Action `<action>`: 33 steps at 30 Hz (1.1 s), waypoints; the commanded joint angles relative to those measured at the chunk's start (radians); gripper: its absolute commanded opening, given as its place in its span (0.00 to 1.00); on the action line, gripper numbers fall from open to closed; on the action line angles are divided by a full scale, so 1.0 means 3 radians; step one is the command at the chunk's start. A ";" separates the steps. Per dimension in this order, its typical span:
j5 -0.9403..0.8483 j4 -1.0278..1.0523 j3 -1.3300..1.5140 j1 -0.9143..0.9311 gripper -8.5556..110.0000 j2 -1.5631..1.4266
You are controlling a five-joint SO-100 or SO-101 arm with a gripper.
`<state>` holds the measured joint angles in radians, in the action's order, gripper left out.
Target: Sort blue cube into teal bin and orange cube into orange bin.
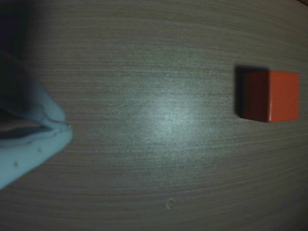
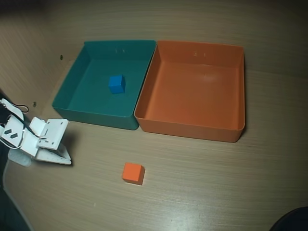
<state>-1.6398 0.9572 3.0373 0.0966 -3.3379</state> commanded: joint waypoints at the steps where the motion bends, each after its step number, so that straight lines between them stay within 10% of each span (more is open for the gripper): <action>1: 0.0015 -0.0026 -0.0373 -0.0005 0.08 0.0266; 15: 0.0015 -0.0051 -0.2674 -0.0031 0.35 0.3180; 33: -0.0082 -0.0036 -0.5164 -0.0005 0.36 0.5834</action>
<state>-1.6506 0.9572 1.5984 0.0859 -1.5969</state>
